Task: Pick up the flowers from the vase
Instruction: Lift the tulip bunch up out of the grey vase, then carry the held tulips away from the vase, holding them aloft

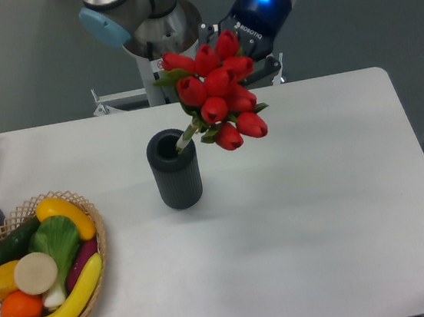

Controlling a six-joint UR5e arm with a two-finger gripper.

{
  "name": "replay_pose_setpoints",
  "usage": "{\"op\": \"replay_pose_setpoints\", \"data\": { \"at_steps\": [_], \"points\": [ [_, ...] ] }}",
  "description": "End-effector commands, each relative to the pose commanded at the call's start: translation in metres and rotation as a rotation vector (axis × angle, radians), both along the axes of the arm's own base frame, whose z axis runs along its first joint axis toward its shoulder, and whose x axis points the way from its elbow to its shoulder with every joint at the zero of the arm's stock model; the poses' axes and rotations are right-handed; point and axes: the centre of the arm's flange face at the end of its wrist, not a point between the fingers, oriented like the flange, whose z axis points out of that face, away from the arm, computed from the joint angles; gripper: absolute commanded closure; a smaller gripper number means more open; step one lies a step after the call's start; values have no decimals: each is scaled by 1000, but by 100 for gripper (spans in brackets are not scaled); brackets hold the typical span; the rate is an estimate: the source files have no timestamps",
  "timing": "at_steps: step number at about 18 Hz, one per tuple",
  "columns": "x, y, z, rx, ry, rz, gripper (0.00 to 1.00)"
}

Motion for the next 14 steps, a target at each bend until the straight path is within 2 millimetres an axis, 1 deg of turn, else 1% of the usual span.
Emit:
{"op": "replay_pose_setpoints", "data": {
  "at_steps": [2,5,7,9,11,13,14],
  "points": [
    [-11,-7,9,4,30,17,88],
    [-32,-9,13,-7,113,32,88],
    [-41,-9,7,-71,181,48,88],
    [-52,-11,0,-180,223,72,88],
    [-63,-14,-8,-298,251,94,88],
    [-72,-14,-16,-371,260,106,87],
    [-75,-17,-18,-403,266,115,85]
  ]
}}
